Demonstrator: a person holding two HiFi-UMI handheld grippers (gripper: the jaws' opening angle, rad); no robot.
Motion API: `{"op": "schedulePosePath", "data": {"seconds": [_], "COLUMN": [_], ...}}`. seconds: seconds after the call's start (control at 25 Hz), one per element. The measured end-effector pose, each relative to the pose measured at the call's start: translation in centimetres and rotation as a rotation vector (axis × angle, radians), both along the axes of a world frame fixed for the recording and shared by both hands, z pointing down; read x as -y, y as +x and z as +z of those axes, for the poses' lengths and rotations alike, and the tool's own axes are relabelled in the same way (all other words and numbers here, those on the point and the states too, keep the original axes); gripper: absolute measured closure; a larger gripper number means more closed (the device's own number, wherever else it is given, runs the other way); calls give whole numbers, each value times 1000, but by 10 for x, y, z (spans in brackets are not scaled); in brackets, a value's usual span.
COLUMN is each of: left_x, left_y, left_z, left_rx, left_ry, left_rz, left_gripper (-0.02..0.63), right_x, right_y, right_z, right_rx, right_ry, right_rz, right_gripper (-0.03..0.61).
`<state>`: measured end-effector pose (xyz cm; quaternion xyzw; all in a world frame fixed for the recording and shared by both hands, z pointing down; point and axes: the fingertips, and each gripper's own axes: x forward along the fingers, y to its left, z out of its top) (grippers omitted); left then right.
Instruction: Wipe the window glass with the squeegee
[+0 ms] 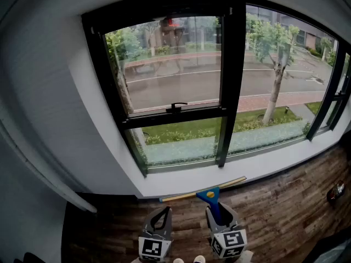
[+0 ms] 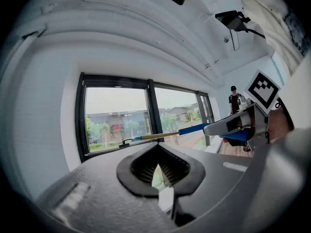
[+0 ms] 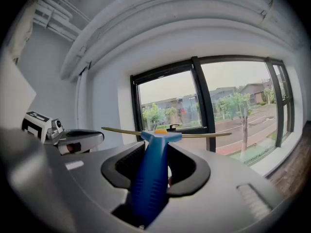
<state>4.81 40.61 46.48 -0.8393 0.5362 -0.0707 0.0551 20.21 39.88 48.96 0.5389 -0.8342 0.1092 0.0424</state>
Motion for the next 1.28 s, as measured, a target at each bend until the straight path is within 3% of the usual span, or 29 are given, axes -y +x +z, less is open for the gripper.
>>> {"op": "schedulePosePath", "data": {"seconds": [0.52,0.76,1.04,1.28], "left_x": [22,51,155,327], "left_y": [33,20,-18,-54], "left_z": [-6,11,39,31], "left_rx": [-28,-18,-17,-46], "left_ry": [35,0,-28,16], "left_rz": [18,-12,-37,-8], "left_gripper": [614,614,614,614], "right_x": [9,46,155,314], "right_y": [21,13,-25,-62], "right_z": [-20,-10,16,5], "right_rx": [-11,19,21,-22], "right_ry": [61,43,31,81], "right_rz": [-27,-56,-76,-46], "right_gripper": [430,430,430,430]}}
